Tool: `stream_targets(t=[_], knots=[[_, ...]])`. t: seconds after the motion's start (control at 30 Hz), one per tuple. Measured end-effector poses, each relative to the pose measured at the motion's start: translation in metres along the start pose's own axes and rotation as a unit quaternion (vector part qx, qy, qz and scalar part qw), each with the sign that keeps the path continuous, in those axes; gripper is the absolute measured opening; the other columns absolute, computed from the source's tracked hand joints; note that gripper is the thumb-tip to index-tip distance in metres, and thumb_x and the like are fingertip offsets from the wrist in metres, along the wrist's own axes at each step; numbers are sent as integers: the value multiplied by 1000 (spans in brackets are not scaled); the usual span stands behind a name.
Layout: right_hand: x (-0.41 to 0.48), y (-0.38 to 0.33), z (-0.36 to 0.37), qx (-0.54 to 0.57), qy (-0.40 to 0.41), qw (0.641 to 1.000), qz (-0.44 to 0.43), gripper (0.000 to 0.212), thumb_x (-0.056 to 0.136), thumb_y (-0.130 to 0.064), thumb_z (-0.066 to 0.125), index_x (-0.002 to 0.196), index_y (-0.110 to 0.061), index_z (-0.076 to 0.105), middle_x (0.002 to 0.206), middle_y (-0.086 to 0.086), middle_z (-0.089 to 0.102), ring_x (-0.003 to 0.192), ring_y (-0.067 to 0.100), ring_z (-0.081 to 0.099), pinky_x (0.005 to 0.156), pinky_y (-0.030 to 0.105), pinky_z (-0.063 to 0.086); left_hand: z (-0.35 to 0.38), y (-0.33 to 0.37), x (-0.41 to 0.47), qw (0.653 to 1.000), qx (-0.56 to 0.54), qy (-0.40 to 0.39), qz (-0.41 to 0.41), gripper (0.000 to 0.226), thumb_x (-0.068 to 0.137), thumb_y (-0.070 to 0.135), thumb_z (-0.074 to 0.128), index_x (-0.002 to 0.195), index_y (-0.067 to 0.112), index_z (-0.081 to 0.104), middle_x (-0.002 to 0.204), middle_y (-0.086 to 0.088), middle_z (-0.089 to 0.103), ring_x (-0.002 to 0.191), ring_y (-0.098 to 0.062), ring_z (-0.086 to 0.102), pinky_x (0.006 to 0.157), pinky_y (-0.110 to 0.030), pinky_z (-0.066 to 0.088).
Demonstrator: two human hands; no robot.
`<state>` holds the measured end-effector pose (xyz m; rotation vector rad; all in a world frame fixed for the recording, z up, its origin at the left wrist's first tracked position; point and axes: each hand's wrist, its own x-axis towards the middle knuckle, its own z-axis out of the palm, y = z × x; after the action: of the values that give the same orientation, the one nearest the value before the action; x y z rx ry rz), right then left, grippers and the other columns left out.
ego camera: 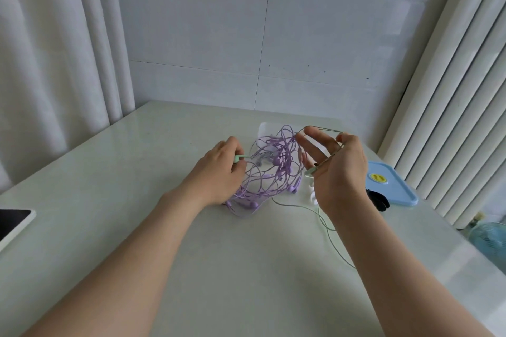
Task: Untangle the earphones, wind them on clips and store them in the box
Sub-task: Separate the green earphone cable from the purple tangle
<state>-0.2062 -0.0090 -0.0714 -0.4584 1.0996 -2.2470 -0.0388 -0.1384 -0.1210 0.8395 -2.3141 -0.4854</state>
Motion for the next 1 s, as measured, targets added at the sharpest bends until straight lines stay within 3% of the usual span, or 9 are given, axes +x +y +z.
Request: stream_targets(t=[0.13, 0.3, 0.4, 0.53, 0.63, 0.73, 0.8, 0.9, 1.0], knots=[[-1, -1, 0, -13, -11, 1000, 12, 10, 107, -21, 31, 105, -17, 40, 104, 11, 80, 98, 38, 78, 84, 45, 46, 0, -1, 0, 1000, -9, -10, 10, 11, 108, 26, 45, 101, 23, 52, 88, 11, 58, 88, -23, 54, 77, -36, 43], [-10, -4, 4, 25, -42, 998, 27, 15, 110, -24, 30, 118, -21, 42, 109, 18, 75, 89, 51, 75, 97, 63, 50, 0, -7, -1, 999, 39, -1, -21, 16, 105, 41, 53, 108, 32, 40, 76, 6, 69, 74, -26, 63, 69, -41, 51], [-15, -5, 5, -10, -48, 999, 15, 14, 112, -22, 26, 111, -20, 41, 114, 18, 76, 83, 47, 77, 81, 51, 48, -3, -1, -1, 999, 26, 1, -36, 12, 105, 35, 46, 96, 30, 52, 67, 6, 65, 72, -28, 62, 66, -39, 50], [-15, -6, 6, -32, -54, 998, 6, 15, 114, -23, 26, 106, -21, 38, 111, 14, 78, 63, 37, 74, 74, 45, 48, -6, 14, -1, 991, -82, -77, -67, 39, 101, 37, 41, 74, 25, 66, 76, 0, 70, 78, -21, 60, 72, -35, 45], [-15, -5, 6, -30, -61, 998, 5, 14, 115, -25, 28, 106, -19, 37, 110, 14, 78, 44, 28, 61, 89, 60, 56, -5, 13, 0, 981, -142, -114, -66, 32, 92, 44, 47, 82, 18, 64, 77, 7, 62, 83, -21, 56, 79, -37, 45], [-19, -7, 7, -11, -52, 998, 16, 15, 115, -28, 30, 109, -18, 40, 110, 19, 77, 40, 23, 42, 66, 44, 63, -7, 13, 1, 966, -210, -141, -56, 16, 91, 39, 64, 93, 32, 79, 88, 14, 72, 97, -15, 68, 98, -37, 48], [-20, -8, 8, 3, -43, 999, 22, 16, 115, -30, 32, 110, -18, 41, 106, 21, 75, 41, 22, 38, 61, 36, 61, -9, 15, 0, 959, -230, -158, -46, 12, 93, 30, 72, 100, 26, 82, 97, 10, 78, 103, -12, 71, 102, -33, 47], [-18, -8, 8, 4, -33, 999, 14, 18, 115, -32, 32, 112, -18, 42, 91, 19, 73, 43, 25, 46, 67, 44, 63, -8, 19, 1, 947, -267, -169, -62, 28, 95, 31, 62, 104, 9, 77, 100, -2, 80, 103, -16, 73, 110, -39, 46], [-14, -6, 6, -60, 3, 998, -33, 18, 115, -30, 31, 109, -18, 44, 68, 9, 62, 45, 28, 55, 75, 47, 64, -8, 19, 3, 941, -303, -105, -110, 32, 99, 33, 46, 97, 4, 60, 90, -9, 79, 90, -25, 74, 97, -42, 48]])
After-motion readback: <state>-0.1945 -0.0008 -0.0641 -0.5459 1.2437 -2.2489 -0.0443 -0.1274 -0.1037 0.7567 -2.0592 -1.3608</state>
